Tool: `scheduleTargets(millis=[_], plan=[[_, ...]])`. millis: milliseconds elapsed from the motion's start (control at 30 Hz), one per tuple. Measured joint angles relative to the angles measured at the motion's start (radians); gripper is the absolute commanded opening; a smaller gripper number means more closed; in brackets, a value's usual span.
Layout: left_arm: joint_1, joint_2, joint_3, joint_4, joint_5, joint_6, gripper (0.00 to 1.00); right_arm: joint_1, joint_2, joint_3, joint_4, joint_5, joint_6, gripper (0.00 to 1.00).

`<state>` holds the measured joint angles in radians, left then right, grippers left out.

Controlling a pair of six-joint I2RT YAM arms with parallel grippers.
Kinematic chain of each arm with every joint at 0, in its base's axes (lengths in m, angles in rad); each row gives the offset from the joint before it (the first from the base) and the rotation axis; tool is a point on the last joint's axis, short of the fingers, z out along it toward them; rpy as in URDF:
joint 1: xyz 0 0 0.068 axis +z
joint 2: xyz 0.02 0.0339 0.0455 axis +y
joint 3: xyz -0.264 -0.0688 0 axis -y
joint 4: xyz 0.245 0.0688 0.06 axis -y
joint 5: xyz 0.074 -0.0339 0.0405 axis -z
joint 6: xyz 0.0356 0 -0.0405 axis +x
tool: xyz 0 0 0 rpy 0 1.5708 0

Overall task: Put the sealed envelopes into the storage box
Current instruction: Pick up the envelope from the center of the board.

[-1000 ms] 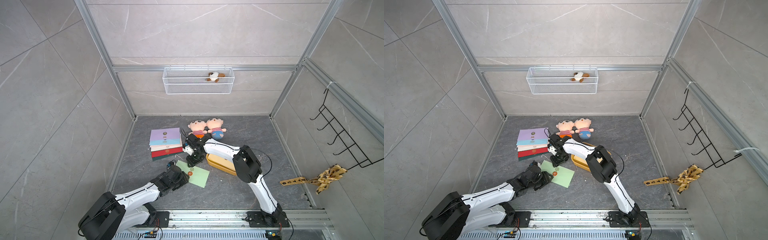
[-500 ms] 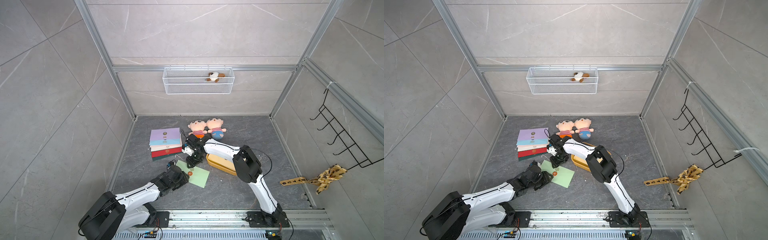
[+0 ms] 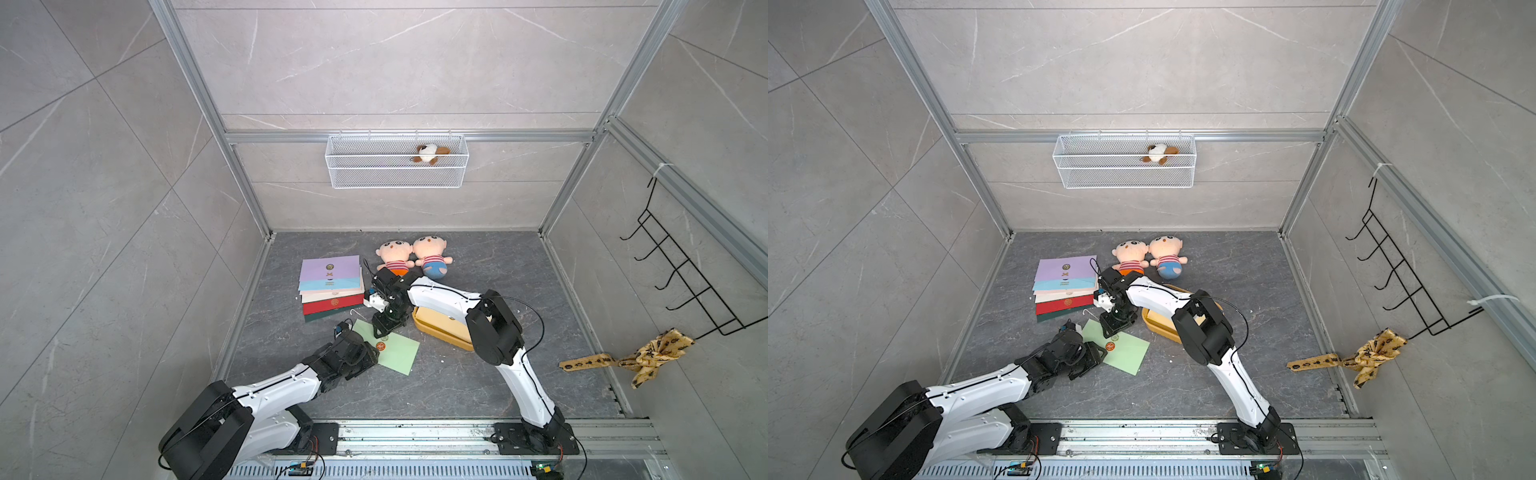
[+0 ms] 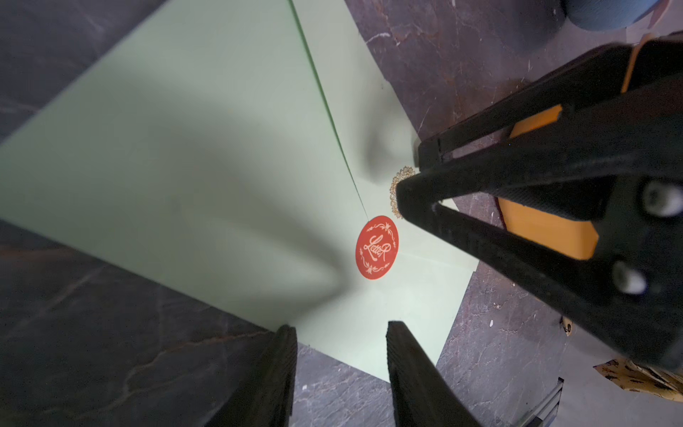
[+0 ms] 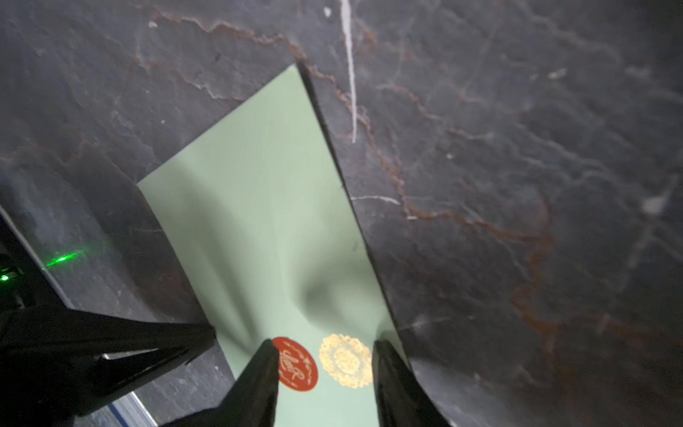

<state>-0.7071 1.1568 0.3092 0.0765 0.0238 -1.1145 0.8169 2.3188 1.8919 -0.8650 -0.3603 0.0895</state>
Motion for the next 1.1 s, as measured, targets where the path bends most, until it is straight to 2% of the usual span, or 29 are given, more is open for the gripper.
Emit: scheduleTargets(millis=[267,533,933,1100], plan=[[0.000,0.005,0.000,-0.005,-0.013,0.000,0.38,0.003,0.013,0.112,-0.057,0.142,-0.032,0.47],[0.000,0.042,0.016,-0.016,-0.048,0.005,0.20,0.051,0.093,0.168,-0.142,0.222,-0.062,0.44],[0.000,0.060,0.035,-0.039,-0.068,0.007,0.14,0.062,0.100,0.195,-0.195,0.249,-0.064,0.43],[0.000,0.061,0.035,-0.042,-0.072,0.007,0.11,0.058,0.142,0.310,-0.241,0.269,-0.068,0.43]])
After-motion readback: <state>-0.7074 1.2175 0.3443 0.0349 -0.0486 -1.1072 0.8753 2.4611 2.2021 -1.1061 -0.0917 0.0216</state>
